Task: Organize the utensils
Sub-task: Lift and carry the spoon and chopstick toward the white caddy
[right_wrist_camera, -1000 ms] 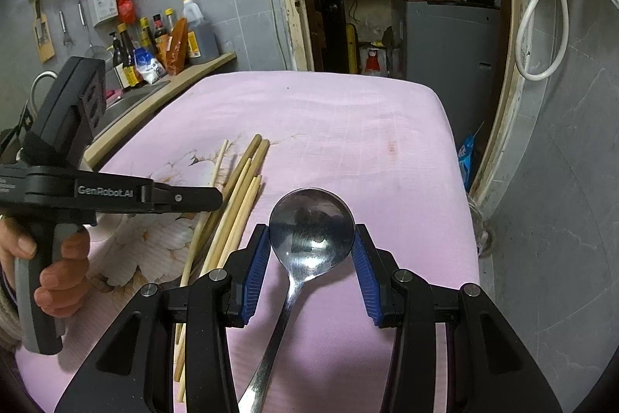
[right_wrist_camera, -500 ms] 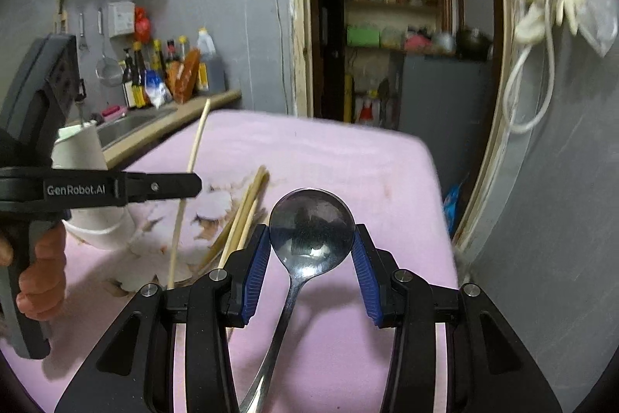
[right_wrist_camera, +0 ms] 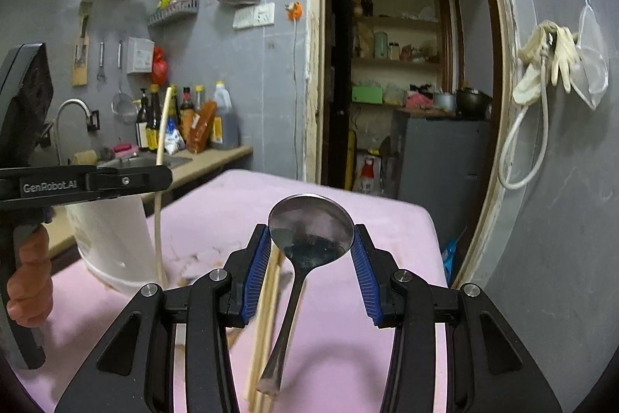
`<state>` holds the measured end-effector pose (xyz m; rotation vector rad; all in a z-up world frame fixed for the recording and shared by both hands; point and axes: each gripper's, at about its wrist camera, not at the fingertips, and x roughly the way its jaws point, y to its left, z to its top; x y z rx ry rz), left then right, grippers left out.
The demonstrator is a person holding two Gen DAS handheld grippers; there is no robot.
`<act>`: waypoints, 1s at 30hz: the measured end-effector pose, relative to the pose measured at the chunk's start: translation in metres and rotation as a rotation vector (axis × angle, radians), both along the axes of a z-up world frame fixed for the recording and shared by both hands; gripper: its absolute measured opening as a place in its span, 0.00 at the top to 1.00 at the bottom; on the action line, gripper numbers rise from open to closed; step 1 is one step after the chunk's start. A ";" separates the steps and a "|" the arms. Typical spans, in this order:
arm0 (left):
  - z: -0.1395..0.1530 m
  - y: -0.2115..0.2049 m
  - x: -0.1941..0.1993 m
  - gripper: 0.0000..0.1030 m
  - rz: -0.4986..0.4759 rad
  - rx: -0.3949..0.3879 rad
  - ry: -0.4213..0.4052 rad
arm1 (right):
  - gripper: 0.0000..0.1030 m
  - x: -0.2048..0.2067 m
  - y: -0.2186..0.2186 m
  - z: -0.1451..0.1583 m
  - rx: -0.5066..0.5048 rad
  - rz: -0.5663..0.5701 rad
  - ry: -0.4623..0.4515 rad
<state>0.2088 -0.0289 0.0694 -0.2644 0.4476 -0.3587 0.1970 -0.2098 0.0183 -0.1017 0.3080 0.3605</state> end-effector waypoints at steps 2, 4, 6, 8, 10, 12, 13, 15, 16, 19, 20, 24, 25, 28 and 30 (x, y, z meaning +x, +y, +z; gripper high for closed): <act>0.009 0.008 -0.005 0.98 0.009 -0.006 -0.018 | 0.61 0.000 0.006 0.007 0.002 0.009 -0.016; 0.018 0.017 -0.008 0.98 0.024 -0.009 -0.041 | 0.61 -0.002 0.013 0.012 -0.002 0.019 -0.028; 0.029 0.027 -0.012 0.98 0.040 -0.012 -0.063 | 0.61 -0.004 0.022 0.021 -0.009 0.035 -0.046; 0.040 0.039 -0.016 0.98 0.065 -0.011 -0.092 | 0.61 -0.005 0.032 0.033 -0.006 0.061 -0.067; 0.053 0.055 -0.021 0.98 0.100 -0.009 -0.127 | 0.61 -0.007 0.041 0.045 0.003 0.089 -0.092; 0.063 0.072 -0.026 0.98 0.133 -0.013 -0.149 | 0.61 -0.008 0.052 0.058 0.019 0.120 -0.117; 0.067 0.083 -0.028 0.98 0.150 -0.015 -0.158 | 0.61 -0.009 0.060 0.065 0.031 0.139 -0.131; 0.076 0.104 -0.035 0.98 0.196 -0.020 -0.183 | 0.61 -0.008 0.074 0.079 0.054 0.176 -0.160; 0.081 0.113 -0.038 0.98 0.219 -0.016 -0.195 | 0.61 -0.008 0.083 0.085 0.063 0.194 -0.176; 0.089 0.138 -0.047 0.98 0.299 0.002 -0.226 | 0.61 -0.005 0.111 0.100 0.085 0.245 -0.221; 0.091 0.145 -0.048 0.98 0.320 0.003 -0.234 | 0.61 -0.004 0.119 0.103 0.092 0.259 -0.226; 0.086 0.173 -0.049 0.98 0.423 0.012 -0.251 | 0.61 0.003 0.154 0.101 0.098 0.291 -0.245; 0.083 0.177 -0.047 0.98 0.438 0.016 -0.250 | 0.61 0.006 0.162 0.098 0.096 0.293 -0.245; 0.069 0.185 -0.039 0.98 0.484 0.029 -0.231 | 0.61 0.013 0.175 0.085 0.096 0.293 -0.233; 0.057 0.187 -0.034 0.98 0.499 0.031 -0.213 | 0.61 0.015 0.181 0.076 0.083 0.287 -0.232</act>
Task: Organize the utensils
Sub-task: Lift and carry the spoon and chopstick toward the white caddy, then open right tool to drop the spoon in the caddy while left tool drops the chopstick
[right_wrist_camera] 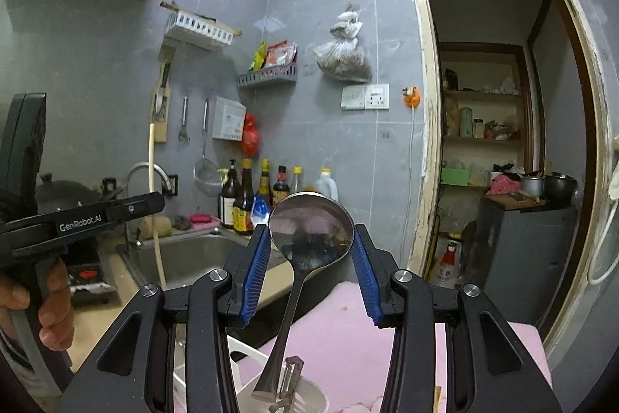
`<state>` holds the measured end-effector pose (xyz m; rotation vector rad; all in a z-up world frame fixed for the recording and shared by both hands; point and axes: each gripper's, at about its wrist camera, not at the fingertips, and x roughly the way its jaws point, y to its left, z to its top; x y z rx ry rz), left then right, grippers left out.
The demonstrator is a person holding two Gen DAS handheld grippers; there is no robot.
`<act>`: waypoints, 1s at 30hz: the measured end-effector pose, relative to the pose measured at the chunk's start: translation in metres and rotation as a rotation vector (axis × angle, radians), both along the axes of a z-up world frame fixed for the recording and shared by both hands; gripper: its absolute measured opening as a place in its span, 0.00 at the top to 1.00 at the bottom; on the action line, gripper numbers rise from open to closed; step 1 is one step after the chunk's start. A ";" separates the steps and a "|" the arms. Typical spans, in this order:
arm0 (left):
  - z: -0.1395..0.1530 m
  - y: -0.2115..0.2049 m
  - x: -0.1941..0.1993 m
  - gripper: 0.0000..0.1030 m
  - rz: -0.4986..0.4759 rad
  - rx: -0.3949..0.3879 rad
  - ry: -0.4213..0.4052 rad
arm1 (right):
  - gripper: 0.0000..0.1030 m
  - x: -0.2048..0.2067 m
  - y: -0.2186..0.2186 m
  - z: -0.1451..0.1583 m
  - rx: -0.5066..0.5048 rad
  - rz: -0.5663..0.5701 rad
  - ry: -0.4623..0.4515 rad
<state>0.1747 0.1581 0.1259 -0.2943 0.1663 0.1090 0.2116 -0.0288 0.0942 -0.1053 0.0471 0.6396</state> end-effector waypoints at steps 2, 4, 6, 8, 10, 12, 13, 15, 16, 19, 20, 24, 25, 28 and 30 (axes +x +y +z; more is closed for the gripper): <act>-0.009 -0.001 0.003 0.98 0.011 0.000 0.008 | 0.61 0.002 0.002 -0.008 -0.006 -0.003 0.003; -0.019 -0.004 0.004 0.98 0.019 -0.002 0.016 | 0.61 0.002 0.003 -0.017 -0.008 -0.011 0.004; -0.026 -0.008 0.005 0.98 0.014 0.002 0.018 | 0.61 0.004 0.002 -0.025 -0.009 -0.019 0.005; -0.035 -0.014 0.003 0.98 0.022 0.024 0.022 | 0.61 0.006 0.001 -0.031 -0.015 -0.019 0.016; -0.041 -0.018 0.005 0.98 0.024 0.041 0.031 | 0.61 0.008 0.000 -0.037 -0.021 -0.018 0.033; -0.050 -0.022 0.005 0.98 0.022 0.050 0.045 | 0.61 0.010 -0.001 -0.045 -0.028 -0.016 0.054; -0.053 -0.022 0.006 0.98 0.018 0.049 0.051 | 0.61 0.010 -0.001 -0.047 -0.033 -0.016 0.061; -0.060 -0.022 0.007 0.98 0.006 0.047 0.072 | 0.61 0.011 -0.001 -0.055 -0.046 -0.014 0.081; -0.063 -0.023 0.007 0.98 0.002 0.044 0.081 | 0.61 0.010 -0.001 -0.057 -0.050 -0.011 0.089; -0.074 -0.022 0.008 0.98 -0.018 0.030 0.115 | 0.61 0.010 -0.001 -0.066 -0.070 -0.003 0.117; -0.077 -0.021 0.008 0.98 -0.031 0.018 0.126 | 0.61 0.011 0.000 -0.069 -0.076 0.000 0.128; -0.082 -0.019 0.004 0.98 -0.073 -0.016 0.131 | 0.60 0.012 0.001 -0.079 -0.098 0.015 0.175; -0.081 -0.019 0.004 0.98 -0.086 -0.021 0.134 | 0.60 0.011 0.001 -0.081 -0.100 0.020 0.183; -0.079 -0.018 0.003 0.97 -0.117 -0.036 0.143 | 0.60 0.010 0.000 -0.083 -0.096 0.029 0.196; -0.076 -0.018 0.000 0.94 -0.136 -0.047 0.137 | 0.60 0.008 -0.002 -0.081 -0.094 0.035 0.198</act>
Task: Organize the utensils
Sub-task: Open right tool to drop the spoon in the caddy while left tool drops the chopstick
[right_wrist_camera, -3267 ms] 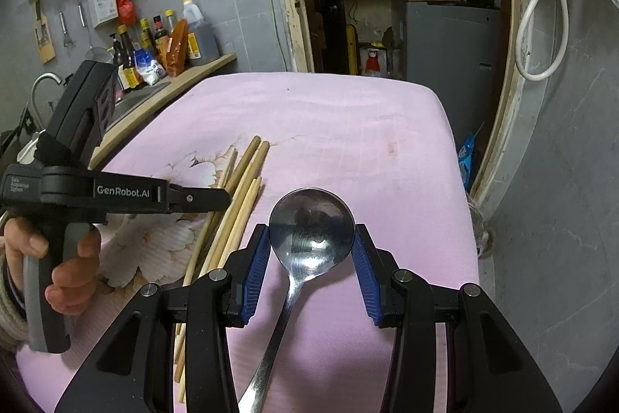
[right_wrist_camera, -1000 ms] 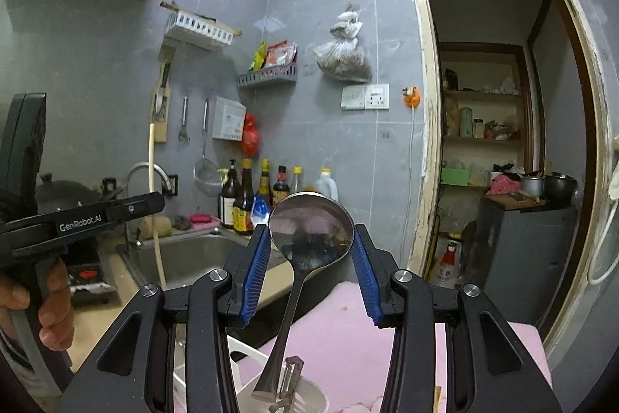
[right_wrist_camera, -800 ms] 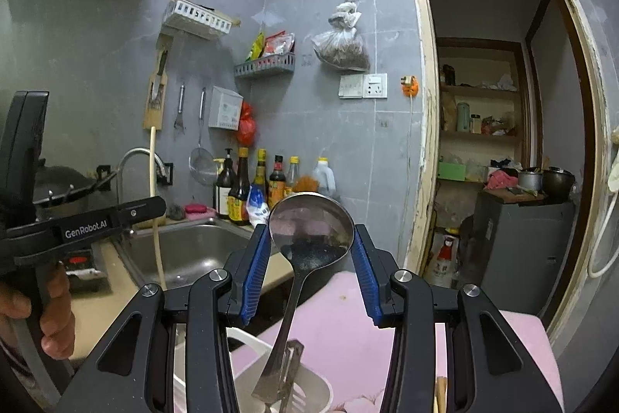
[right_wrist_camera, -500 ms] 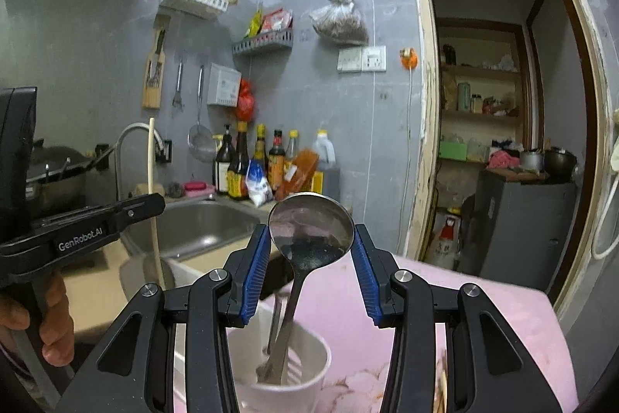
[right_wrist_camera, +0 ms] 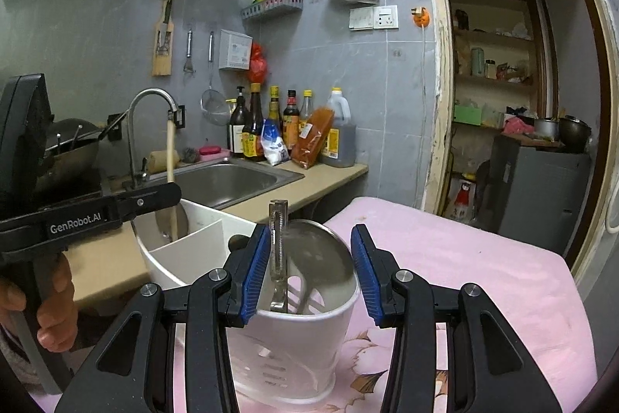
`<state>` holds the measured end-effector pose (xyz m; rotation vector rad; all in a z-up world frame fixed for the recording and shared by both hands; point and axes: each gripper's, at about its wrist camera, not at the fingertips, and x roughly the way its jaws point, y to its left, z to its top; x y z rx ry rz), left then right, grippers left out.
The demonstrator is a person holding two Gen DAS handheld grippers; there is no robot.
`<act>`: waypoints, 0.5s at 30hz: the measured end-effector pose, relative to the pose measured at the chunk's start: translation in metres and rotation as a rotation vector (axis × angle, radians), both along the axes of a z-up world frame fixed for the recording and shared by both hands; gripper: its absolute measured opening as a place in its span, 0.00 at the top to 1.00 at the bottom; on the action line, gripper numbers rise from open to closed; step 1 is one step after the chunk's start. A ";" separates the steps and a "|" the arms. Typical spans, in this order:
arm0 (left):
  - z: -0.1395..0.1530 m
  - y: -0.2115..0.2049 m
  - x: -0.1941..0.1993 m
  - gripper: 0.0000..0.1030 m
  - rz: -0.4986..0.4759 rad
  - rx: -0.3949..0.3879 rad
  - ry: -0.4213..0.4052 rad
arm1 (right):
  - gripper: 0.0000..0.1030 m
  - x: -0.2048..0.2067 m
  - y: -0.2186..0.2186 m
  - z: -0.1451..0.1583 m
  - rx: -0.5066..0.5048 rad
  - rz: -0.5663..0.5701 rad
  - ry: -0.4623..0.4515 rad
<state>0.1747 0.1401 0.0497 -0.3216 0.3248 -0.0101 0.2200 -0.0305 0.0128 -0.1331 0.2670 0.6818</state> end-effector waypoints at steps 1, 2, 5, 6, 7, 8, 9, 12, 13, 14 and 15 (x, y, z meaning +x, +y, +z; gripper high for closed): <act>0.002 0.000 -0.001 0.93 -0.002 -0.003 -0.005 | 0.60 -0.001 -0.002 0.001 0.006 0.002 0.002; 0.004 0.000 -0.003 0.92 -0.008 -0.006 -0.013 | 0.60 -0.002 -0.003 0.002 0.013 0.004 0.005; 0.011 -0.003 -0.006 0.86 -0.014 -0.002 -0.028 | 0.59 -0.004 -0.009 0.008 0.036 0.005 0.000; 0.015 -0.005 -0.008 0.82 -0.016 0.003 -0.036 | 0.58 -0.005 -0.012 0.011 0.050 0.004 -0.003; 0.017 -0.007 -0.009 0.78 -0.017 0.008 -0.042 | 0.55 -0.005 -0.014 0.014 0.060 0.001 -0.006; 0.020 -0.010 -0.010 0.70 -0.019 0.014 -0.052 | 0.54 -0.006 -0.018 0.017 0.072 -0.003 -0.010; 0.024 -0.012 -0.012 0.64 -0.021 0.016 -0.066 | 0.53 -0.007 -0.023 0.022 0.088 -0.010 -0.018; 0.032 -0.020 -0.016 0.57 -0.016 0.034 -0.093 | 0.49 -0.010 -0.036 0.032 0.111 -0.033 -0.040; 0.035 -0.024 -0.016 0.56 -0.015 0.045 -0.098 | 0.46 -0.012 -0.041 0.036 0.116 -0.045 -0.051; 0.038 -0.028 -0.017 0.52 -0.015 0.055 -0.104 | 0.41 -0.013 -0.047 0.040 0.117 -0.060 -0.063; 0.041 -0.032 -0.018 0.46 -0.016 0.064 -0.110 | 0.37 -0.015 -0.053 0.044 0.119 -0.075 -0.074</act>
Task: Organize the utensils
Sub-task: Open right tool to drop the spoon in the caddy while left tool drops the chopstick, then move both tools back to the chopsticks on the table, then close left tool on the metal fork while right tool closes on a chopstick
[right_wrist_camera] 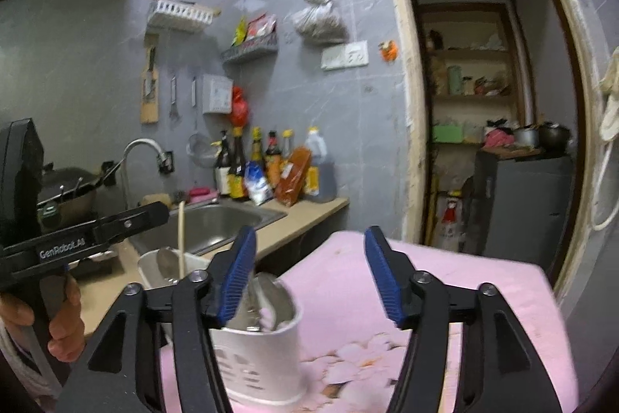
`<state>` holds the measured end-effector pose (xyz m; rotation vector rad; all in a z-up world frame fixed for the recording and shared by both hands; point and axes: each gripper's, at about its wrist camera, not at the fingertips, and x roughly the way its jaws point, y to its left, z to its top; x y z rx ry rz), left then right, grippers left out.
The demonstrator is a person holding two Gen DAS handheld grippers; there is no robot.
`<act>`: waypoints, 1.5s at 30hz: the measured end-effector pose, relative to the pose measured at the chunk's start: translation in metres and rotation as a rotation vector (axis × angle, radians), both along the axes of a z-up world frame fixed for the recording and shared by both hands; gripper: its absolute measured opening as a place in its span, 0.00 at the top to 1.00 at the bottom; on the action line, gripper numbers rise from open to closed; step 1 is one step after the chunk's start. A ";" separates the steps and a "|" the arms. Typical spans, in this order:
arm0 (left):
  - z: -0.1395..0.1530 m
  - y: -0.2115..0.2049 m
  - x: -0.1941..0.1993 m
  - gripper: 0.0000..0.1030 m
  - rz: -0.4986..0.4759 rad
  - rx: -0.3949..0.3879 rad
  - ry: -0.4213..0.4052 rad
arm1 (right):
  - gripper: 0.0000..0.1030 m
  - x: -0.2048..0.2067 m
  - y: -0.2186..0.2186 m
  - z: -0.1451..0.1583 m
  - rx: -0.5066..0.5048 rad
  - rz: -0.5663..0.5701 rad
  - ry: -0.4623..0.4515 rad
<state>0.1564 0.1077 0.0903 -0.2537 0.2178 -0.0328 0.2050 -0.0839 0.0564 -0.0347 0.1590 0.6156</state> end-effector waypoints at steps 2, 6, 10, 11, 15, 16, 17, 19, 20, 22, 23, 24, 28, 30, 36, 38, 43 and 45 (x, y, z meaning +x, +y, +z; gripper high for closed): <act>0.004 -0.009 -0.002 0.38 -0.013 0.010 -0.015 | 0.29 -0.004 -0.013 0.005 0.004 -0.027 -0.019; 0.007 -0.029 -0.002 0.27 -0.058 0.025 -0.027 | 0.21 -0.009 -0.044 0.013 0.000 -0.099 -0.042; 0.005 -0.055 0.001 0.26 -0.129 0.049 -0.005 | 0.16 -0.012 -0.079 0.015 -0.021 -0.167 -0.038; 0.003 -0.063 0.003 0.25 -0.157 0.053 0.010 | 0.16 -0.012 -0.086 0.014 -0.027 -0.181 -0.032; -0.009 -0.094 0.008 0.25 -0.241 0.084 0.066 | 0.15 -0.010 -0.124 0.001 -0.045 -0.236 0.037; -0.014 -0.103 0.010 0.25 -0.263 0.100 0.085 | 0.15 -0.011 -0.132 -0.003 -0.049 -0.245 0.051; -0.019 -0.111 0.012 0.26 -0.283 0.113 0.105 | 0.15 -0.009 -0.140 -0.007 -0.052 -0.256 0.074; -0.028 -0.125 0.016 0.26 -0.322 0.126 0.142 | 0.15 -0.007 -0.154 -0.015 -0.054 -0.264 0.118; -0.034 -0.133 0.020 0.26 -0.345 0.133 0.168 | 0.16 -0.005 -0.159 -0.020 -0.059 -0.266 0.145; -0.043 -0.145 0.023 0.26 -0.376 0.143 0.209 | 0.18 -0.003 -0.168 -0.027 -0.065 -0.266 0.182; -0.049 -0.151 0.028 0.26 -0.395 0.150 0.240 | 0.20 -0.001 -0.171 -0.031 -0.070 -0.262 0.200; -0.054 -0.156 0.030 0.26 -0.406 0.152 0.259 | 0.22 0.001 -0.173 -0.036 -0.079 -0.257 0.223; -0.072 -0.173 0.044 0.36 -0.448 0.174 0.351 | 0.35 0.009 -0.175 -0.051 -0.106 -0.228 0.296; -0.079 -0.178 0.051 0.48 -0.464 0.187 0.396 | 0.43 0.013 -0.175 -0.060 -0.120 -0.210 0.334; -0.105 -0.192 0.083 0.71 -0.522 0.187 0.558 | 0.61 0.035 -0.168 -0.084 -0.162 -0.156 0.455; -0.112 -0.196 0.093 0.74 -0.535 0.189 0.595 | 0.68 0.042 -0.163 -0.090 -0.176 -0.141 0.484; -0.122 -0.203 0.111 0.80 -0.557 0.176 0.664 | 0.77 0.059 -0.149 -0.100 -0.222 -0.099 0.547; -0.126 -0.203 0.115 0.85 -0.560 0.175 0.684 | 0.79 0.066 -0.144 -0.103 -0.234 -0.085 0.568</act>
